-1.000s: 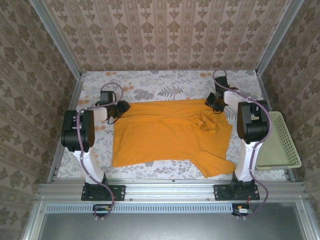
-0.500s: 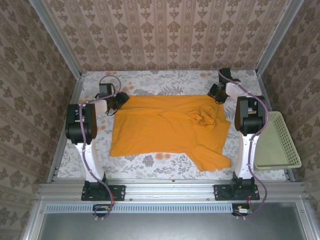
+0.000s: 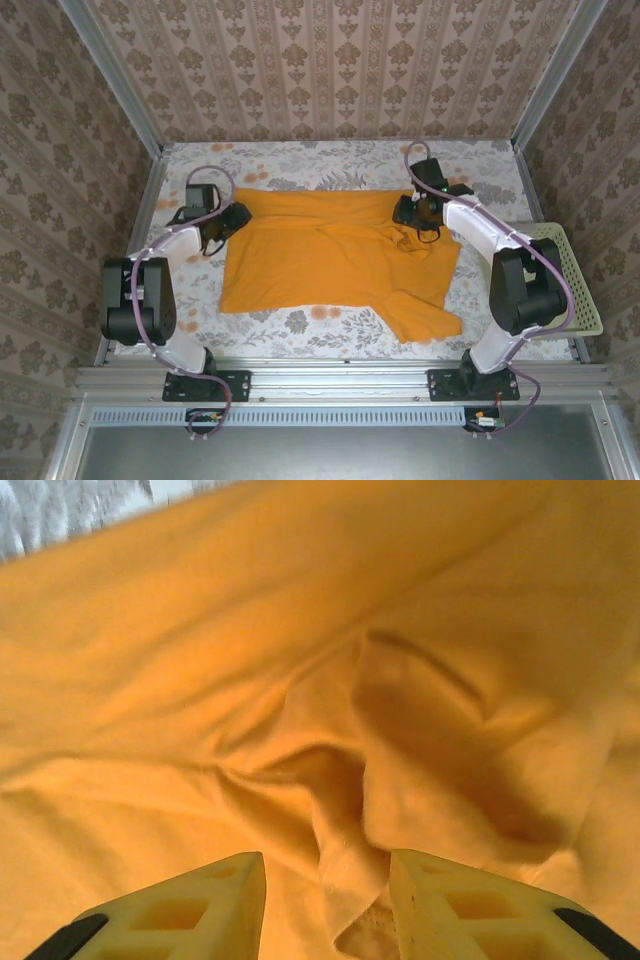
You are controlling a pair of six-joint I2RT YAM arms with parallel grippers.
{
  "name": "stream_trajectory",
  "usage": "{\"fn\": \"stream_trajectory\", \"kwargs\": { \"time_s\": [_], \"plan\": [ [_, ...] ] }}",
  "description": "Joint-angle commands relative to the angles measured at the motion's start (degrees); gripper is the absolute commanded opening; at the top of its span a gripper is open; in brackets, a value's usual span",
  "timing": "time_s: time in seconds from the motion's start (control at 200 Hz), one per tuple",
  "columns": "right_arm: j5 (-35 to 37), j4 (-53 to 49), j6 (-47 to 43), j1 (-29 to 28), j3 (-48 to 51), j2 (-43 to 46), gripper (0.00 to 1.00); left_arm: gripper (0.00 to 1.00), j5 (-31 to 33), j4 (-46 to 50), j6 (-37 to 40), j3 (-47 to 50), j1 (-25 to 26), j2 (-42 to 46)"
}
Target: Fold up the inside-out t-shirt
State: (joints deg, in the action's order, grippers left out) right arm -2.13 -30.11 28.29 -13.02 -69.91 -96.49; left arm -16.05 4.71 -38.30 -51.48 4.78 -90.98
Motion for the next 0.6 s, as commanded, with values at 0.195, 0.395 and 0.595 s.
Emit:
{"fn": "stream_trajectory", "kwargs": {
  "time_s": [0.195, 0.395, 0.595],
  "plan": [
    [-1.0, 1.6, 3.4, -1.9, 6.1, -0.6, 0.33, 0.50, -0.2, -1.3, 1.5, 4.1, -0.2, 0.6],
    [-1.4, 2.8, 4.5, -3.1, 5.0, -2.8, 0.32, 0.50, -0.7, -2.4, 1.2, 4.6, -0.2, 0.0],
    [-1.4, 2.8, 4.6, -3.3, 3.9, -4.7, 0.30, 0.50, -0.6, -2.8, 1.1, 5.0, -0.1, -0.3]
  ]
}}
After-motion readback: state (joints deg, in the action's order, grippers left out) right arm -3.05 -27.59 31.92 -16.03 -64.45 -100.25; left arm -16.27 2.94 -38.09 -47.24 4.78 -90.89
